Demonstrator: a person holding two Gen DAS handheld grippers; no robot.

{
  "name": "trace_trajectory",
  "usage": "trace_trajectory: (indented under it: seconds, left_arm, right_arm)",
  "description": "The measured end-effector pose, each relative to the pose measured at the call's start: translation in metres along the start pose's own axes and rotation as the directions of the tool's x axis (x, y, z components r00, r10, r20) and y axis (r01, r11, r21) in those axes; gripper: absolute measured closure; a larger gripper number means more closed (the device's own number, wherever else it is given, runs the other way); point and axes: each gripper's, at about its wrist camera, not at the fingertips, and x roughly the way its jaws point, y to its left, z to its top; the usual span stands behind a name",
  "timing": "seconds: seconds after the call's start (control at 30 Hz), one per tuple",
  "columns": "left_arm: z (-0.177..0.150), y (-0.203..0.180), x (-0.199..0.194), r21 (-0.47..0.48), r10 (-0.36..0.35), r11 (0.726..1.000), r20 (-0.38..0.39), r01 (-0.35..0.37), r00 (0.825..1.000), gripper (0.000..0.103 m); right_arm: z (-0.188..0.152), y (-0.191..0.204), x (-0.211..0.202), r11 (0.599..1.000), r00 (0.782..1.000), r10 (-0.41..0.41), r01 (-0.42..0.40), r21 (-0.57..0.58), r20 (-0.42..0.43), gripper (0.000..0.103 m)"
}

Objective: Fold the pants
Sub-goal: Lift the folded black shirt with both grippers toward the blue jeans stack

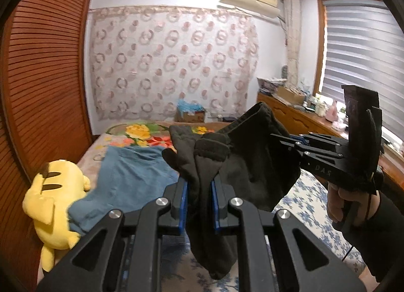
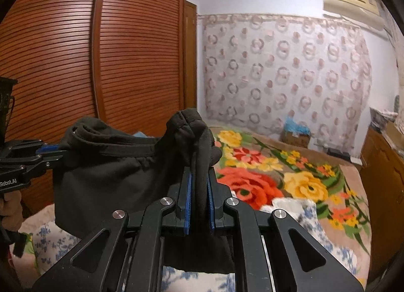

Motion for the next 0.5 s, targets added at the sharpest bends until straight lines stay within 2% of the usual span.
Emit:
trace_trajectory:
  seconds: [0.2,0.5]
  left_arm:
    - [-0.007,0.034,0.001,-0.055,0.060,0.997,0.000,-0.060,0.998,0.090]
    - [-0.019,0.066,0.008,-0.134,0.127,0.983,0.005,-0.125,0.992,0.090]
  right_arm:
    - [0.018,0.012,0.043,0.997,0.997,0.073,-0.073,-0.011,0.005,0.095]
    - [0.044,0.037,0.116,0.991,0.994,0.109,-0.108,-0.080,0.004,0.095]
